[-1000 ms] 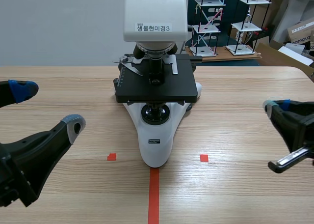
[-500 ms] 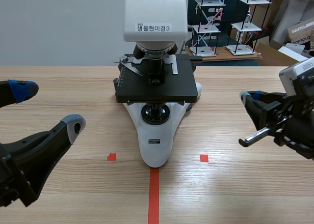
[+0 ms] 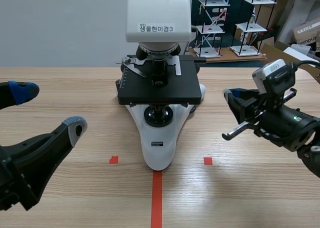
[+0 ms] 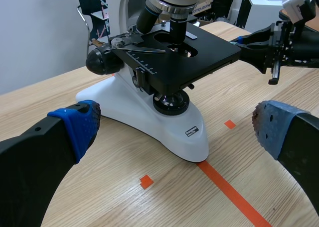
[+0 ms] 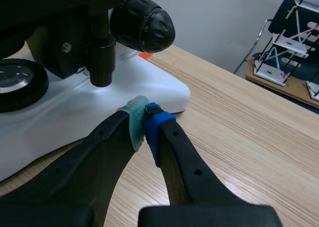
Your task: Point at the stage knob
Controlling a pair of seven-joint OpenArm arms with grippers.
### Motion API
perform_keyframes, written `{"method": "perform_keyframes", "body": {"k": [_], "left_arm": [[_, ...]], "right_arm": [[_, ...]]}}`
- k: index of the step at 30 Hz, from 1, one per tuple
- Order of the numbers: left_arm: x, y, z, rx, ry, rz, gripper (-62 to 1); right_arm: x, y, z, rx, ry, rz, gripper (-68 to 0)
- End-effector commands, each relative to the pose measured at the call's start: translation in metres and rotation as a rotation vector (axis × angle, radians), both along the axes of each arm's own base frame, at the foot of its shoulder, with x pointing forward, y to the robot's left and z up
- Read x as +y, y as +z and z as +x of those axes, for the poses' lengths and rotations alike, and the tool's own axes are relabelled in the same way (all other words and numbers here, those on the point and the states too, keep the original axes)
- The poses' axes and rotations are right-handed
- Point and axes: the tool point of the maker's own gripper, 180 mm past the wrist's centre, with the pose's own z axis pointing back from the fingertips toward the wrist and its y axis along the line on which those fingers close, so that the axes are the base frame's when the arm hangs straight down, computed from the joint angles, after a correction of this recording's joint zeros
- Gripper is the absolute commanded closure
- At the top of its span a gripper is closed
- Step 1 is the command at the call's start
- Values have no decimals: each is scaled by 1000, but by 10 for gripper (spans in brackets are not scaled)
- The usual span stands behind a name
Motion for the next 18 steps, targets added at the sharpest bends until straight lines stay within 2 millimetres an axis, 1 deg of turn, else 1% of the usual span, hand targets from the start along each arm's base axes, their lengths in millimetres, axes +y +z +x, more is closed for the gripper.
{"method": "perform_keyframes", "body": {"k": [1, 6, 9, 13, 18], "left_arm": [[1, 5, 0, -15, 11, -22, -623], [1, 5, 0, -15, 11, -22, -623], [1, 5, 0, -15, 11, -22, -623], [1, 5, 0, -15, 11, -22, -623], [1, 5, 0, -15, 11, -22, -623]], "right_arm": [[1, 18, 10, -61, 3, 15, 2], [-1, 19, 21, -79, -14, 34, 2], [0, 16, 27, -83, -11, 20, 2], [10, 16, 28, -83, 47, 31, 2], [19, 20, 32, -100, 75, 20, 2]]}}
